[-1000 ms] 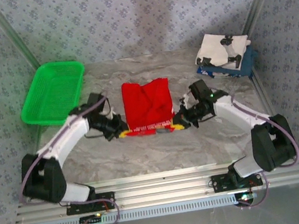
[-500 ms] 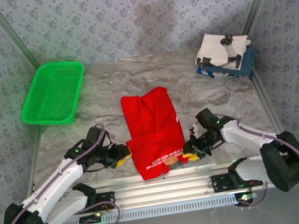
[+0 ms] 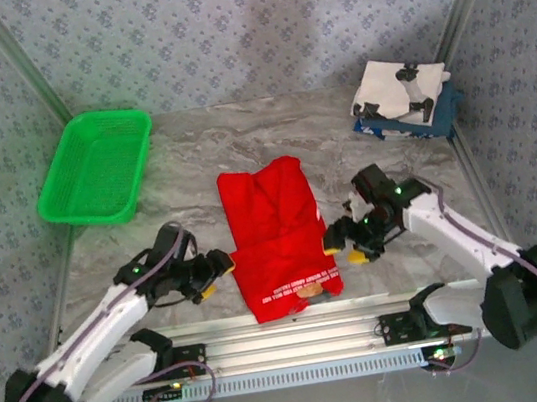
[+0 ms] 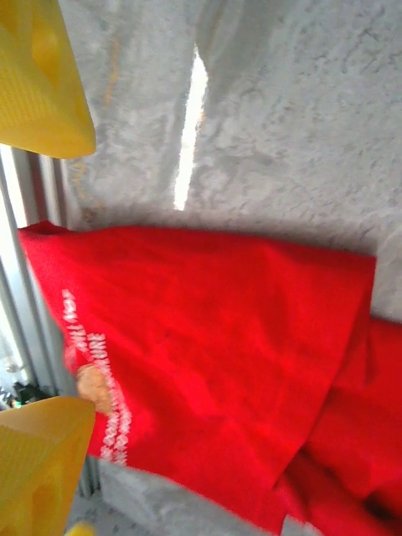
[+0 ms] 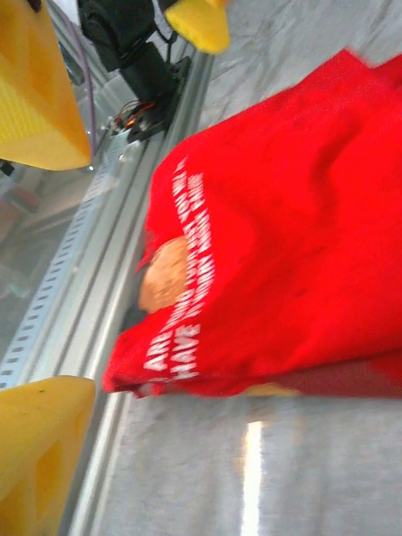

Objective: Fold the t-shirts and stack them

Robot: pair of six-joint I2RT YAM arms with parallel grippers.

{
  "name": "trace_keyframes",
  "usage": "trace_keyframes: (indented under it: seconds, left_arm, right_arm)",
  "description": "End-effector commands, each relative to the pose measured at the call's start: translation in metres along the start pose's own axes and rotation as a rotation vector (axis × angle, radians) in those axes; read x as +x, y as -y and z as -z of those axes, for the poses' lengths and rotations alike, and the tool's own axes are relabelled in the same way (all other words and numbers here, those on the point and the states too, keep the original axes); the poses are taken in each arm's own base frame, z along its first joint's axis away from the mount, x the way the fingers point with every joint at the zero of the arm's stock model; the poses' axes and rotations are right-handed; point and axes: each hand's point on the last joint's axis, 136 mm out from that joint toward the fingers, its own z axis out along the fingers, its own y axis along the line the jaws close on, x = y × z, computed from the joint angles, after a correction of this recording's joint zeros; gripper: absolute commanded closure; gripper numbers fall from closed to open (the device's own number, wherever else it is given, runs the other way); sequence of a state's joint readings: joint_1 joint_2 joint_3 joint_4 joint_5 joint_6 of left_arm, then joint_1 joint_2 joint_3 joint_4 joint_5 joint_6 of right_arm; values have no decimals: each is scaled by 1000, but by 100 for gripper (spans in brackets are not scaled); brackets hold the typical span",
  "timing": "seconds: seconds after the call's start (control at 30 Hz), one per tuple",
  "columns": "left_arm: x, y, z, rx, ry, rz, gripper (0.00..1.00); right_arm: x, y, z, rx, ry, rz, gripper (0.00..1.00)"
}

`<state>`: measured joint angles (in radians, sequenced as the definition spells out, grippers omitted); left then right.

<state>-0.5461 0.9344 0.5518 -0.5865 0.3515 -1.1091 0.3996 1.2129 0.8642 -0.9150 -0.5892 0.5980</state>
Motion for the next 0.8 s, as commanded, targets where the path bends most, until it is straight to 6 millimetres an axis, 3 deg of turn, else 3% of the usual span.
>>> trace_keyframes:
  seconds: [0.0,0.17,0.27,0.53,0.77]
  left_arm:
    - [-29,30,-10,82,45,-15,28]
    - [-49,40,-26,85,33,-38,32]
    - [-53,36,-38,83,26,-31,34]
    - [-58,27,-60,63,9,-8,37]
    - [-57,26,-75,19,-30,-8,40]
  right_arm:
    - [-32,7,-3,71,-13,61,35]
    - [-83,-1,-22,45,12,110,44]
    - [-99,-3,-34,39,-7,128,48]
    - [-116,2,-59,30,-40,154,52]
    - [-121,5,-69,23,-54,159,53]
